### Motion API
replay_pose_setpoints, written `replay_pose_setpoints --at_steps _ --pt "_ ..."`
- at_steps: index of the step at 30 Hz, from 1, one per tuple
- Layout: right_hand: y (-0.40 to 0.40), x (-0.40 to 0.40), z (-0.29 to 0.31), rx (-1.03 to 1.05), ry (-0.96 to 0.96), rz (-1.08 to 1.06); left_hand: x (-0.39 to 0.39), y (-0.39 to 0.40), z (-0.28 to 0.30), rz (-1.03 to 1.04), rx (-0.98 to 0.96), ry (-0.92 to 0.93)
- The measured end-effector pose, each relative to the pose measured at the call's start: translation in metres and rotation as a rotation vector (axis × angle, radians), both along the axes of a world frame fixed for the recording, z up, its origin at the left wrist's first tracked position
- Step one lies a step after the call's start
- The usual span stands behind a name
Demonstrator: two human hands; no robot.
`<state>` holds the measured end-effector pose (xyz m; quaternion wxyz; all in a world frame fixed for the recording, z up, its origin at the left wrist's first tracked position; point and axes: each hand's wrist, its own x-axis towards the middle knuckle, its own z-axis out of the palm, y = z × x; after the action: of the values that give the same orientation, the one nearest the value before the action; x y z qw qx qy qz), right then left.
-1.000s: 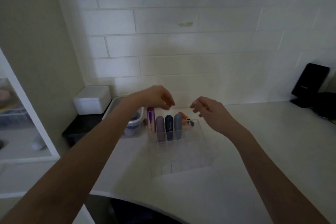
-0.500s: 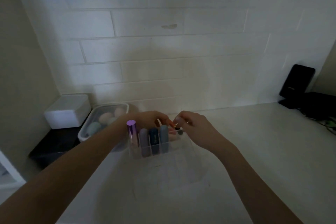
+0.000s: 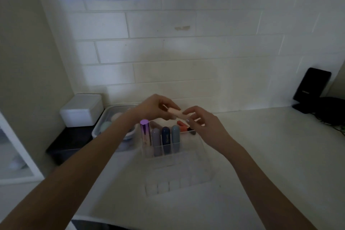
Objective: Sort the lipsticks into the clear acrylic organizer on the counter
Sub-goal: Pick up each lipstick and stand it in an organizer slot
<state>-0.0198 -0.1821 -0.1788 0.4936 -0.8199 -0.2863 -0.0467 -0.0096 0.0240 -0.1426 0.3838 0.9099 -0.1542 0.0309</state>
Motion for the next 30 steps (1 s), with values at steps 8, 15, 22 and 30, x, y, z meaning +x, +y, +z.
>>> replay_pose_setpoints --at_steps 8,15,22,30 --pt "0.011 -0.012 0.012 0.044 -0.141 -0.123 -0.049 -0.018 0.033 -0.013 -0.204 -0.146" --pt "0.016 -0.026 0.02 0.242 0.046 0.148 -0.071 -0.019 0.021 0.155 -0.354 -0.317" --pt "0.014 -0.023 0.023 0.514 0.163 0.041 -0.081 -0.008 0.013 0.365 -0.273 -0.448" --pt "-0.007 -0.013 0.033 0.55 0.088 0.006 -0.083 -0.005 -0.007 0.361 -0.155 -0.406"
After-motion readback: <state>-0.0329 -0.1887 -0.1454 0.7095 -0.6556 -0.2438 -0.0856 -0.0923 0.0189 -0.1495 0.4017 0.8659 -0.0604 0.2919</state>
